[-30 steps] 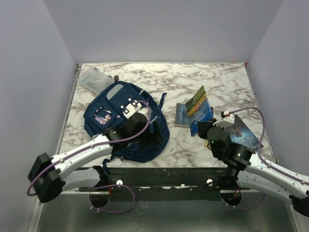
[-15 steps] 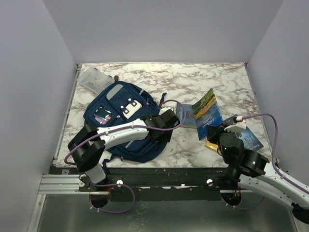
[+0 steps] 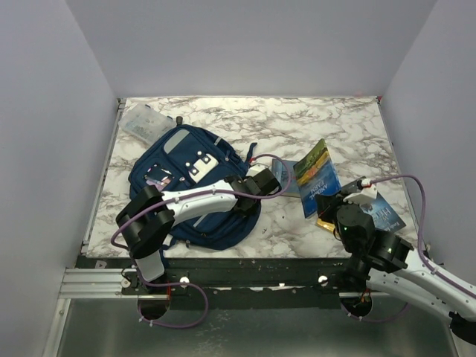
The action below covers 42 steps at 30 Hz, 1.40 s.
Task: Pack the student bag
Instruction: Place the book in the student bag.
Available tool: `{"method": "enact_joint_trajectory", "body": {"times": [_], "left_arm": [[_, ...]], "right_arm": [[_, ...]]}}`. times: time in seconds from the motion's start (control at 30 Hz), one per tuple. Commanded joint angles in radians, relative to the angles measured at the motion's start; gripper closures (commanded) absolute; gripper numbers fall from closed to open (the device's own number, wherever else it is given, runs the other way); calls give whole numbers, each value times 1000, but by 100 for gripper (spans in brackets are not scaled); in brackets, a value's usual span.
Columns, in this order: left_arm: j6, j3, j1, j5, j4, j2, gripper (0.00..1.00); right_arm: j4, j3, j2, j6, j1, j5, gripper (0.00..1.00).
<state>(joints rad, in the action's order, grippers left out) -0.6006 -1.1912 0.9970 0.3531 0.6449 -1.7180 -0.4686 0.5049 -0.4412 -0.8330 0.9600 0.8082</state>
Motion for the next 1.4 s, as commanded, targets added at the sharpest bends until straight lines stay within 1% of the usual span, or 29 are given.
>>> {"method": "enact_joint_trajectory", "body": {"times": [0.0, 0.03, 0.07, 0.1, 0.13, 0.23, 0.33, 0.4, 0.47, 0.57, 0.63, 0.67, 0.8, 0.9, 0.97, 1.07, 1.1, 1.2, 1.3, 1.33, 1.37], "left_arm": [[23, -10, -6, 47, 36, -38, 61], [31, -11, -6, 51, 36, -42, 69], [45, -14, -6, 62, 37, -41, 81], [51, -15, -6, 85, 41, -34, 98], [51, -8, -5, 108, 44, -10, 100], [58, 17, -10, 184, 21, 102, 100], [82, 1, -17, 216, 15, 210, 100], [97, -9, -18, 230, 8, 282, 100], [108, -21, -27, 231, 0, 341, 100], [117, -37, -49, 201, -4, 420, 100], [127, -35, -69, 158, -21, 459, 100], [131, -35, -83, 132, -27, 475, 100], [152, -35, -115, 31, -43, 555, 100], [190, -25, -131, -30, -77, 627, 100], [201, -25, -148, -85, -88, 681, 100], [202, -15, -171, -164, -106, 736, 100], [192, -15, -179, -186, -105, 747, 100], [111, -18, -226, -285, -85, 769, 100], [59, -10, -246, -326, -85, 776, 100], [49, -9, -248, -332, -85, 774, 100], [36, -10, -248, -343, -85, 772, 100]], "right_arm": [[29, -8, -11, -33, -5, -37, 100], [22, -6, -18, -40, -5, -47, 99], [18, -6, -22, -48, -5, -57, 99], [19, -9, -25, -53, -5, -65, 99], [21, -9, -27, -54, -6, -77, 99], [7, 5, -34, -59, -6, -131, 100], [-23, 17, -30, -101, -5, -200, 99], [-39, 18, -25, -152, -5, -279, 99], [-27, 20, -20, -201, -6, -406, 99], [47, 6, -15, -276, -6, -603, 99], [115, 3, -5, -304, -6, -705, 99], [142, 2, 1, -317, -5, -745, 99], [252, -25, -21, -378, -7, -816, 100], [389, -60, -110, -411, -5, -904, 99], [542, -103, -182, -457, -6, -939, 99], [877, -152, -336, -492, -6, -988, 99], [961, -147, -403, -493, -6, -1004, 99], [1245, -125, -593, -490, -6, -1070, 99], [1495, -124, -765, -566, -6, -1052, 99], [1554, -124, -810, -571, -6, -1033, 99], [1574, -112, -840, -558, -6, -1011, 99]]}}
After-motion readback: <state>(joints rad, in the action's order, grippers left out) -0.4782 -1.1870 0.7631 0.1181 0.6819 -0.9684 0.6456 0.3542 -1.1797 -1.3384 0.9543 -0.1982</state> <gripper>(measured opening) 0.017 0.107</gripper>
